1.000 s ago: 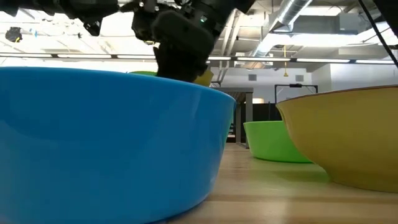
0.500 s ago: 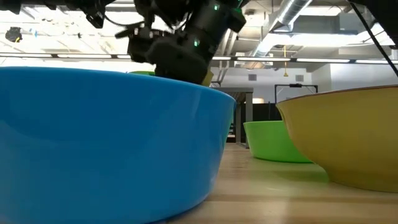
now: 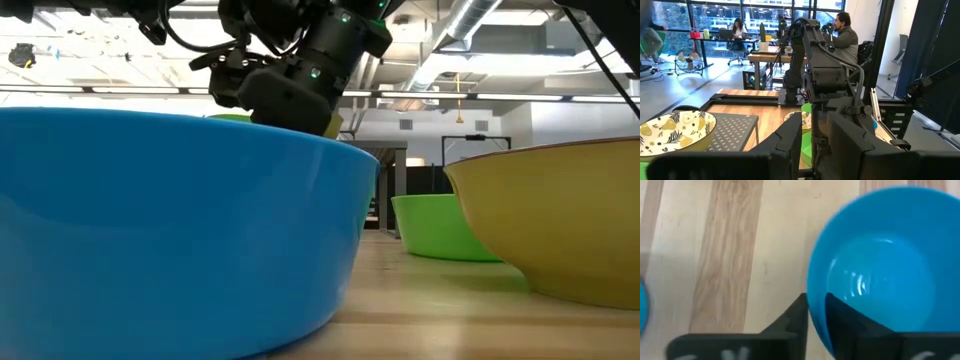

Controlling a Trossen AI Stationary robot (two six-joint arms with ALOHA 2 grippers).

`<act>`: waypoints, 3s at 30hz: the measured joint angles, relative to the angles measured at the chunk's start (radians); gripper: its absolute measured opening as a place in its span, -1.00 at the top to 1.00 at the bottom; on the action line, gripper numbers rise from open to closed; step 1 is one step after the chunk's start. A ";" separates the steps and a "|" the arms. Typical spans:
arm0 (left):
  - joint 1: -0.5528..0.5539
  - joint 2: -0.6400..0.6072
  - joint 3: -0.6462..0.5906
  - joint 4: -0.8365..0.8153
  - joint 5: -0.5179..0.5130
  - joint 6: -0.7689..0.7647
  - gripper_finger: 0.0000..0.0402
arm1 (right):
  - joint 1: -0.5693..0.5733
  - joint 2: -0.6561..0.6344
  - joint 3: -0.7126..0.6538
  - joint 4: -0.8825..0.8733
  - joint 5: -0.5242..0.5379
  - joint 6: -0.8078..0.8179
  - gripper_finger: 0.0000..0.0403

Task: Pick & Place Mini bowls
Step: Put the blue bowl on the shelf

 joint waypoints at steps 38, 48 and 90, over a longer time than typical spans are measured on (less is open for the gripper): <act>0.000 0.022 -0.001 0.001 0.000 0.000 0.55 | 0.109 -0.368 0.000 -0.235 0.221 0.010 1.00; 0.000 0.022 -0.001 0.001 0.000 0.000 0.55 | 0.103 -0.415 0.000 -0.346 0.376 0.016 1.00; 0.000 0.022 -0.001 0.000 0.000 0.000 0.55 | -0.273 -0.419 0.000 -0.599 0.407 0.107 1.00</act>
